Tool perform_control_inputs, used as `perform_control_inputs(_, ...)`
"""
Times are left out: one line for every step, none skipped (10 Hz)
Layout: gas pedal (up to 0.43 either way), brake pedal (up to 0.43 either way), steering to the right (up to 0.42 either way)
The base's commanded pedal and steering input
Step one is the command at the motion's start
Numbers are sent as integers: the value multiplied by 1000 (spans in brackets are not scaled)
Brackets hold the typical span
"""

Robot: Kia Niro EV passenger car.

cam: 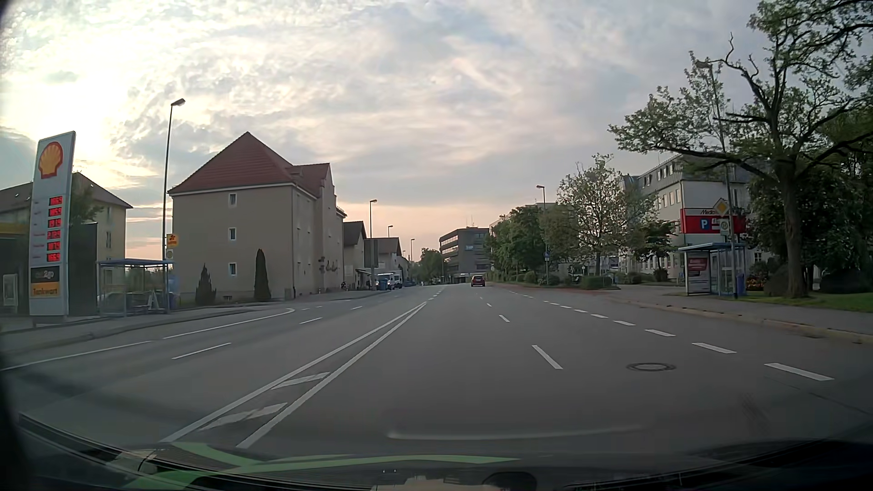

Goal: Follow the waypoints while adhering to traffic rules and regulations

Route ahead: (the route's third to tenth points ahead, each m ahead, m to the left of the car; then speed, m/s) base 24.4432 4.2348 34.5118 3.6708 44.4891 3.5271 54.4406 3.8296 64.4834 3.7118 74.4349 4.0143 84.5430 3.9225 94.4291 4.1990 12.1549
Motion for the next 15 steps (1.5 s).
perform_control_inputs(67,0,-12)
perform_control_inputs(67,0,-11)
perform_control_inputs(67,0,-10)
perform_control_inputs(67,0,-10)
perform_control_inputs(67,0,-9)
perform_control_inputs(67,0,-8)
perform_control_inputs(67,0,-6)
perform_control_inputs(67,0,-6)
perform_control_inputs(67,0,-6)
perform_control_inputs(67,0,-6)
perform_control_inputs(67,0,-5)
perform_control_inputs(67,0,-6)
perform_control_inputs(67,0,-6)
perform_control_inputs(67,0,-6)
perform_control_inputs(67,0,-6)
